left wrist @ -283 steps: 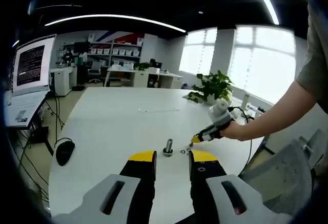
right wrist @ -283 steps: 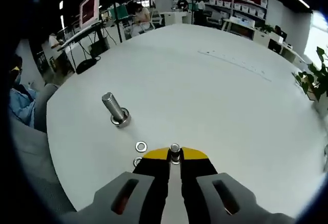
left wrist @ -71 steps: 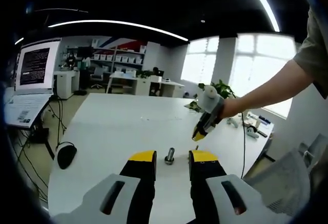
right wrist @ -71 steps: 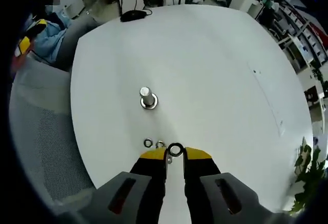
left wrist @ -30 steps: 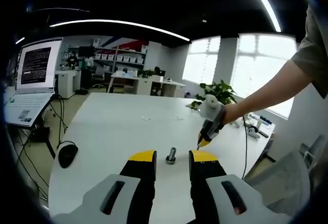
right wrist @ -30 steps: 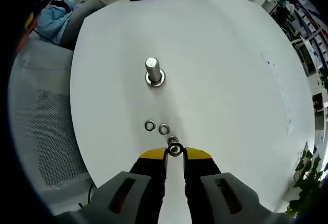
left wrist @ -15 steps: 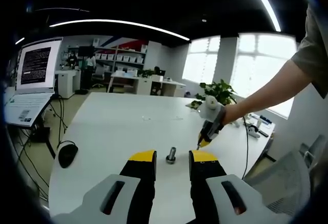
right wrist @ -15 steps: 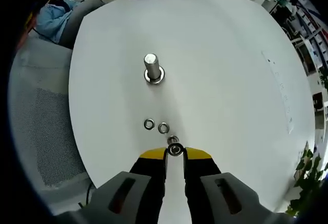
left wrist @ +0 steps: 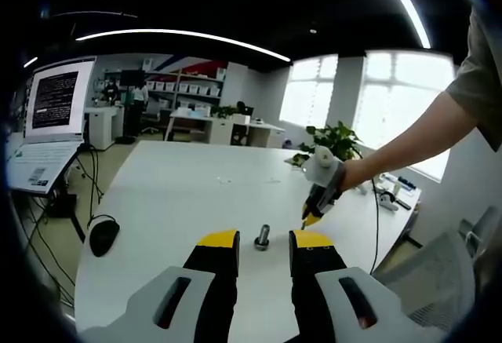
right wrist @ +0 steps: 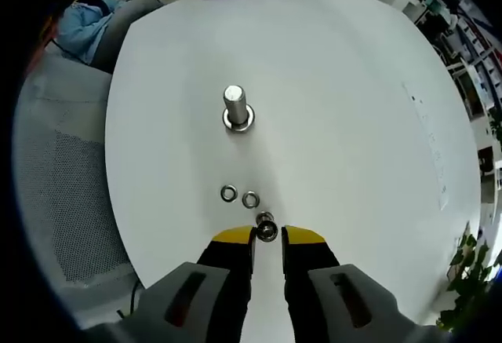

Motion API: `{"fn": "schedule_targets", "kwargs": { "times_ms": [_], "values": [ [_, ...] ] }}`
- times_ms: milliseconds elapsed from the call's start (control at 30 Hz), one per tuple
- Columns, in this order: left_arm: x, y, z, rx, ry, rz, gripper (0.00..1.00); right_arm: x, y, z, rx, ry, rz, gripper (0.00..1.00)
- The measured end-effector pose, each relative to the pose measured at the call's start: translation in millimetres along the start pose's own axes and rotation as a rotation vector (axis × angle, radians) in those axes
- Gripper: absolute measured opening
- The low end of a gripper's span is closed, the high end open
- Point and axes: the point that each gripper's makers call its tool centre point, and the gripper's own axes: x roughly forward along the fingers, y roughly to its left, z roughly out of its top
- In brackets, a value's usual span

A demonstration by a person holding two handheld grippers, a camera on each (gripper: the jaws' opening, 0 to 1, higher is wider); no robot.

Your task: Place the washer onto the threaded stud by aligning its center hole with the stud, sliding it down to the base, and recovering from edge contact or off-axis alignment until the washer reaches the visible bottom stop.

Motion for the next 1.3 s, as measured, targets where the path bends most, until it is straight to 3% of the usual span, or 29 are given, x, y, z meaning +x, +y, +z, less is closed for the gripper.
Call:
{"fn": "schedule_targets", "kwargs": {
  "times_ms": [767, 1300],
  "values": [
    [0, -1.3, 0.4, -0.004, -0.002, -0.007, 0.23, -12, 1, 8.5, -0.031, -0.032, -0.023, 0.17],
    [0, 0.3, 0.7, -0.005, -0.006, -0.001, 0.23, 0, 26, 26.2, -0.129, -0.047, 0.027, 0.21]
  ]
}}
